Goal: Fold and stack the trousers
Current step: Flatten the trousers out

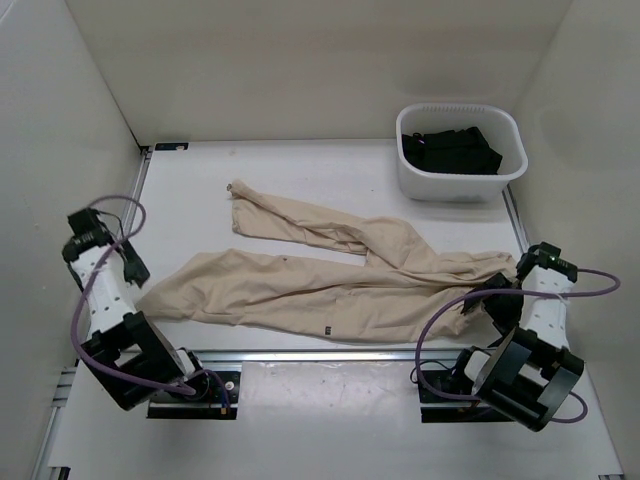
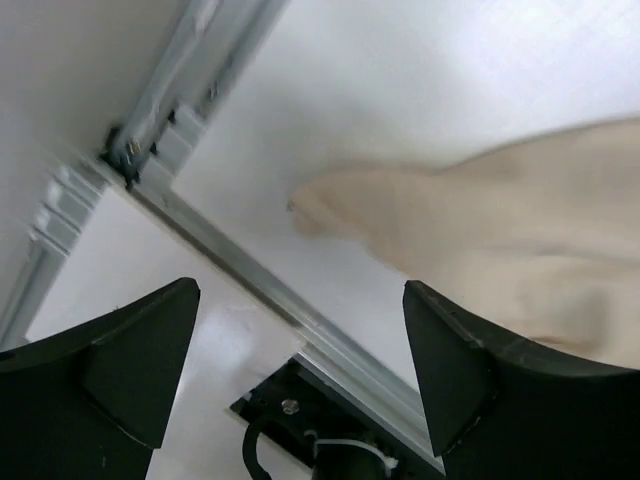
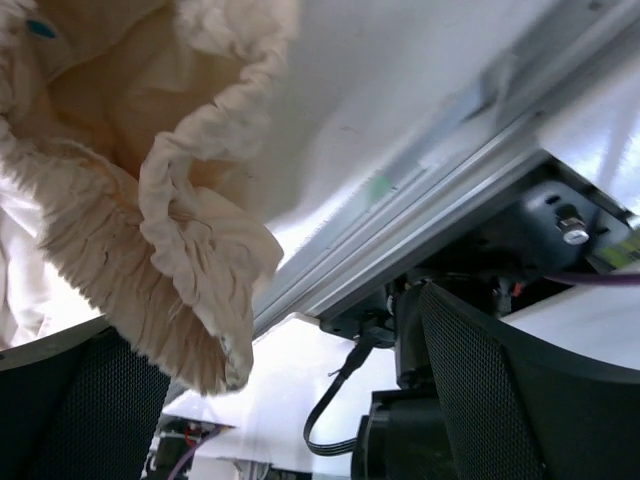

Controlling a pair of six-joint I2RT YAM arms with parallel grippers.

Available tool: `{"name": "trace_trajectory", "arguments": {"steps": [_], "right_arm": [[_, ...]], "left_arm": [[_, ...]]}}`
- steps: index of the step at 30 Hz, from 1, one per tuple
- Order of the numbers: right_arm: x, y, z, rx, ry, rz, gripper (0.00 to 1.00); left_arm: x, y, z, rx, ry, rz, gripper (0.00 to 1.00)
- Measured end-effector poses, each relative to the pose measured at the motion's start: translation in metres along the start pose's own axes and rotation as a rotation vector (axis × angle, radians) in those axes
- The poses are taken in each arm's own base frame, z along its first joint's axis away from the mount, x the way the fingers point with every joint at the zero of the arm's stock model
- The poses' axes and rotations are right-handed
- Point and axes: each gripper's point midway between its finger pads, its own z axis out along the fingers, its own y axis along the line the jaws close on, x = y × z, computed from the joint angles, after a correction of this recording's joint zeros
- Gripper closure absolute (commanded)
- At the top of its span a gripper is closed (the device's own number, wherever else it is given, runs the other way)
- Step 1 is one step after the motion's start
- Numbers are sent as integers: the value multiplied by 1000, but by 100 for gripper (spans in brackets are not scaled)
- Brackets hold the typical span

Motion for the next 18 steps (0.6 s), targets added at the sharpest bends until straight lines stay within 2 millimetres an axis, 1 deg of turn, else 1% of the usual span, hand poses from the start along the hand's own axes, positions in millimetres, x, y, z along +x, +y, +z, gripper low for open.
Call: {"name": "trace_trajectory", "arguments": {"steps": [2, 3, 4, 5, 6, 7, 8, 10, 11, 12, 13, 14, 16, 17, 18], "right_arm": [[1, -2, -2, 7, -14, 15, 2], [1, -2, -3, 2, -23, 21, 4], [2, -2, -3, -3, -29, 26, 6], [3, -2, -2, -8, -36, 31, 11], [6, -2, 0, -10, -35, 35, 13], [9, -4, 2, -11, -31, 43, 16], [13, -5, 4, -11, -25, 47, 21], [20, -5, 10, -21, -4, 58, 28], [25, -5, 14, -26, 11, 67, 36], [30, -6, 17, -29, 25, 75, 41], [34, -6, 21, -34, 33, 84, 49], [35, -5, 24, -40, 34, 93, 67], [34, -3, 26, -55, 17, 111, 85], [31, -2, 27, -61, 3, 116, 93], [27, 0, 27, -69, -11, 123, 100]], "left_arm": [[-41, 0, -25, 44, -84, -25, 5], [-58, -2, -34, 66, -122, -32, 5], [-72, -5, -40, 91, -145, -33, 5], [-80, -9, -42, 113, -150, -30, 7], [-85, -16, -40, 140, -142, -21, 8], [-86, -25, -31, 161, -110, -4, 9], [-84, -33, -21, 179, -65, 14, 9], [-74, -51, 9, 211, 55, 49, 10], [-65, -61, 26, 229, 126, 66, 10], [-54, -68, 40, 242, 191, 79, 8], [-40, -73, 50, 250, 250, 90, 4], [-26, -76, 57, 259, 301, 98, 4], [5, -78, 60, 269, 389, 106, 3], [19, -78, 59, 272, 425, 110, 6], [32, -78, 59, 274, 451, 113, 14]]}}
